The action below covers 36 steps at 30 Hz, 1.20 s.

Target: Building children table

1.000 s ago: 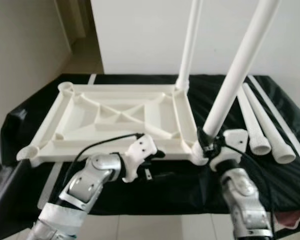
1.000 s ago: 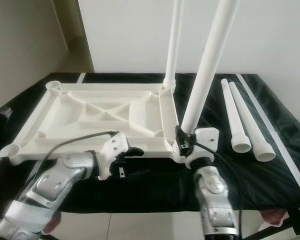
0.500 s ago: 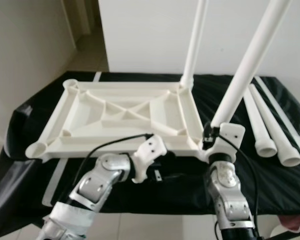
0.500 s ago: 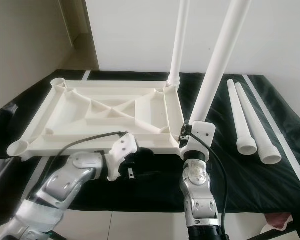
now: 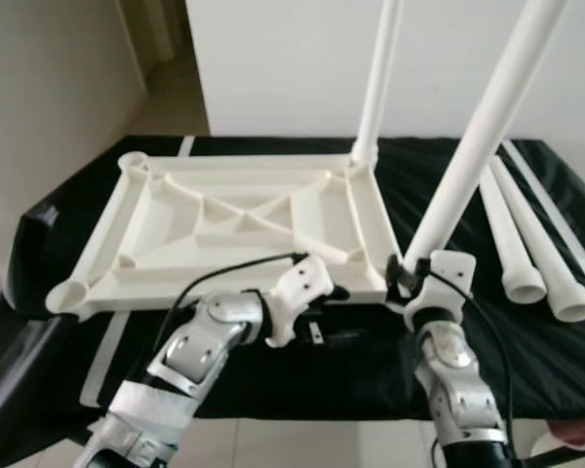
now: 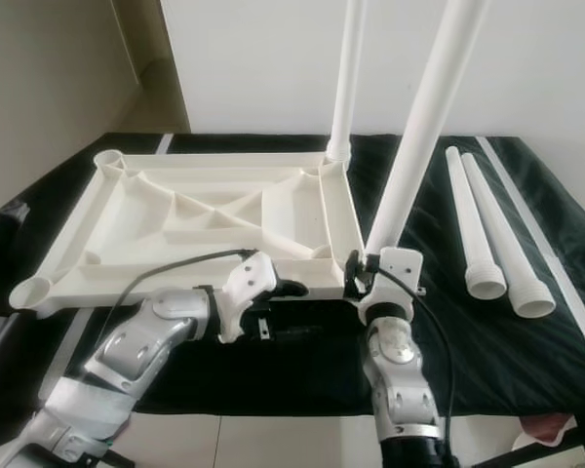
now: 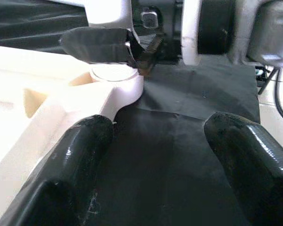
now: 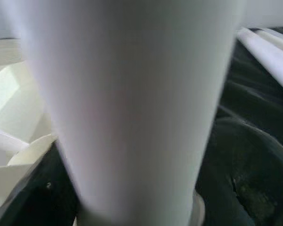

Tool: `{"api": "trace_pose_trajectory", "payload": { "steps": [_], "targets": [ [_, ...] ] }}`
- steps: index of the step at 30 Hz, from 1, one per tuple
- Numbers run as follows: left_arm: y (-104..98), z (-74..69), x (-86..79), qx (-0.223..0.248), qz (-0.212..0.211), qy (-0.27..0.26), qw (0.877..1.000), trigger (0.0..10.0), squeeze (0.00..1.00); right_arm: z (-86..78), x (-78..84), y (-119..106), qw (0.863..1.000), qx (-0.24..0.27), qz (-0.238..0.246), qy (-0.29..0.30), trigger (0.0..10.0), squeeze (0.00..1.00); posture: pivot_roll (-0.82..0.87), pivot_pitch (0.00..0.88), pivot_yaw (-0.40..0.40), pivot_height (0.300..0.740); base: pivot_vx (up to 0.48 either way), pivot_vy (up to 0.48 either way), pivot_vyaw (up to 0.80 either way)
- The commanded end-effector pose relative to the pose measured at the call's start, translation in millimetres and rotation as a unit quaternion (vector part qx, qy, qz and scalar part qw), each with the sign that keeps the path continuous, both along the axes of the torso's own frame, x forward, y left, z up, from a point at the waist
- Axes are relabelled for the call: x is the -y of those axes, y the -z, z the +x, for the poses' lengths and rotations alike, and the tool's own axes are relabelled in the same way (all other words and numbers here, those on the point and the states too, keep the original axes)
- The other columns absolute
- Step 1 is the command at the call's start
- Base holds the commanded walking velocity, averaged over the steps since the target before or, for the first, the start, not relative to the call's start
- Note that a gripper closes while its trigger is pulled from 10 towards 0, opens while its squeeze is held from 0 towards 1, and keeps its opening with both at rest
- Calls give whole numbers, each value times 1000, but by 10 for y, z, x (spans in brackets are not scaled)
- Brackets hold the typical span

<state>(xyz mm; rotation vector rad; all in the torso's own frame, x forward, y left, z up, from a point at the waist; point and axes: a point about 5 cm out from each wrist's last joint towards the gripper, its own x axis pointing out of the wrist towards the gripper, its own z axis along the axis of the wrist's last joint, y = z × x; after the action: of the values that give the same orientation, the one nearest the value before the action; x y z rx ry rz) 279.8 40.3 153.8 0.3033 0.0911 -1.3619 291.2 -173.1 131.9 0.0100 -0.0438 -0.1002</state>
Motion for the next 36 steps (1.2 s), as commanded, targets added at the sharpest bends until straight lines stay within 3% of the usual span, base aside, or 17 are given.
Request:
{"api": "trace_pose_trajectory", "payload": {
  "steps": [1, 2, 3, 4, 7, 10, 19, 20, 21, 22, 24, 25, 36],
  "targets": [
    [20, 24, -8, 3, 6, -8, 1000, 10000, 0, 23, 114, 15, 1000, -4, -3, -19, 10000, 1000, -29, 0, 25, 740, 0, 0, 0],
    [20, 24, -8, 3, 6, -8, 1000, 10000, 0, 23, 114, 15, 1000, -4, -3, -19, 10000, 1000, -29, 0, 25, 740, 0, 0, 0],
    [19, 27, -5, 3, 6, -8, 1000, 10000, 0, 42, 150, -2, 999, -3, -12, -40, 10000, 824, -29, 0, 25, 740, 0, 0, 0],
    [21, 29, 2, 4, 5, -7, 1000, 10000, 0, 63, 183, -20, 998, -3, -19, -63, 10000, 0, -30, 0, 24, 740, 0, 0, 0],
    [28, 30, 10, 8, 8, -7, 1000, 10000, 0, 87, 230, -44, 996, -1, -38, -86, 10000, 0, -30, 0, 22, 740, 0, 0, 0],
    [54, 44, 26, 20, 19, -4, 1000, 10000, 0, 131, 321, -98, 980, 2, -75, -184, 10000, 0, -27, 0, 19, 740, 0, 0, 0],
    [47, 38, 62, 26, 17, 1, 1000, 10000, 0, 179, 429, -155, 961, -10, -115, -252, 10000, 0, -29, 0, 18, 740, 0, 0, 0],
    [50, 38, 66, 26, 17, 1, 1000, 10000, 0, 186, 446, -163, 959, -9, -119, -256, 7373, 0, -31, 0, 18, 740, 0, 0, 0],
    [50, 38, 66, 26, 17, 1, 1000, 10000, 0, 186, 446, -163, 959, -9, -119, -256, 7373, 0, -31, 0, 18, 740, 0, 0, 0],
    [52, 37, 74, 26, 16, 2, 1000, 10000, 0, 189, 470, -168, 957, -10, -124, -261, 4235, 0, -33, 0, 14, 740, 0, 0, 0],
    [53, 36, 80, 26, 15, 2, 1000, 10000, 0, 191, 487, -171, 956, -11, -127, -264, 4235, 0, -33, 0, 14, 740, 0, 0, 0],
    [53, 38, 84, 27, 14, 2, 1000, 10000, 0, 192, 516, -176, 955, -10, -130, -266, 0, 0, -32, 0, 12, 740, 0, 0, 0],
    [82, 20, 99, 23, 8, 4, 1000, 10000, 0, 108, 620, -107, 956, -16, -117, -269, 0, 0, -52, 0, 1, 740, 0, 0, 0]
  ]
}}
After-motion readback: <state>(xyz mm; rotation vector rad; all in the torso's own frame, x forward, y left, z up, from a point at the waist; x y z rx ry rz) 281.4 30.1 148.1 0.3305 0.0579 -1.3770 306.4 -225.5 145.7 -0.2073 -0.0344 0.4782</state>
